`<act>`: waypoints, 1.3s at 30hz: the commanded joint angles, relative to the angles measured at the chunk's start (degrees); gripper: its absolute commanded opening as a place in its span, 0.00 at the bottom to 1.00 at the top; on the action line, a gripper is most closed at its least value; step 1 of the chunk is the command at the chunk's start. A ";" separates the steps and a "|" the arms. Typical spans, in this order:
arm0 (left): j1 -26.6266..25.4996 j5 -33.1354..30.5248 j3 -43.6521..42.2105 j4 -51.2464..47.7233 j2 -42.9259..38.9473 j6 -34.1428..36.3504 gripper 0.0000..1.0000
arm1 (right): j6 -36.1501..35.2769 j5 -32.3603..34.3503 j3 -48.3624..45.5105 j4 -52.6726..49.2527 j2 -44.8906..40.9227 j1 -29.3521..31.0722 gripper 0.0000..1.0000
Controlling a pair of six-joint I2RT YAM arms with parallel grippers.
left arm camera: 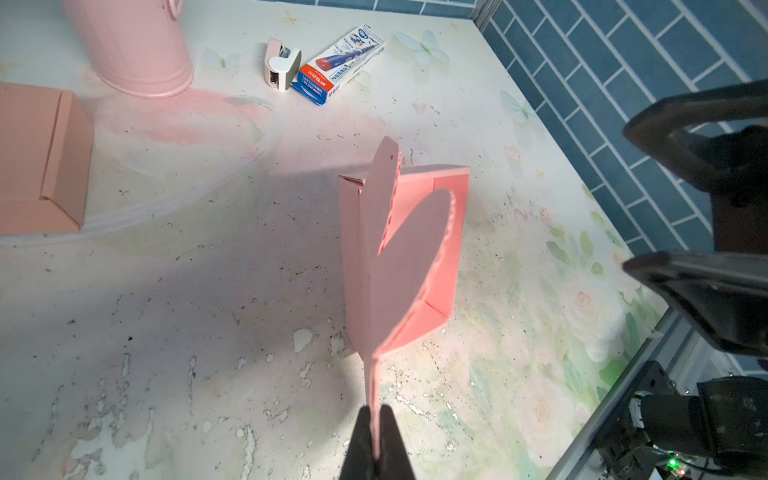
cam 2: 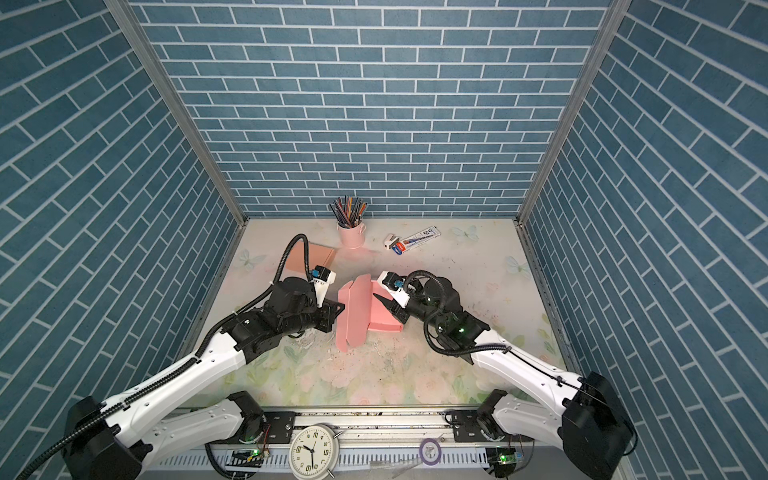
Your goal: Fold the paper box
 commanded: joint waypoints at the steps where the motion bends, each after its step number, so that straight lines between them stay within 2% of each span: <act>1: 0.09 1.31 3.39 -7.18 0.97 6.29 0.01 | -5.16 -11.30 3.78 1.72 1.98 -2.32 0.51; 5: 0.00 2.39 6.53 -10.46 2.54 9.96 0.01 | -8.16 -18.53 8.64 -3.99 5.90 -4.32 0.51; 16: 0.12 2.52 14.39 -16.90 5.48 16.48 0.02 | -12.41 -28.22 16.17 -13.36 14.76 -6.63 0.55; 27: 0.07 3.56 17.77 -19.85 6.28 19.11 0.02 | -12.18 -28.49 17.61 -13.81 18.55 -6.90 0.50; 34: 0.01 3.85 18.36 -22.01 6.70 20.60 0.02 | -11.02 -26.15 16.54 -10.59 18.17 -6.90 0.49; 39: -0.04 2.86 18.95 -22.68 6.70 21.23 0.02 | -11.00 -25.56 16.74 -10.93 18.60 -6.90 0.38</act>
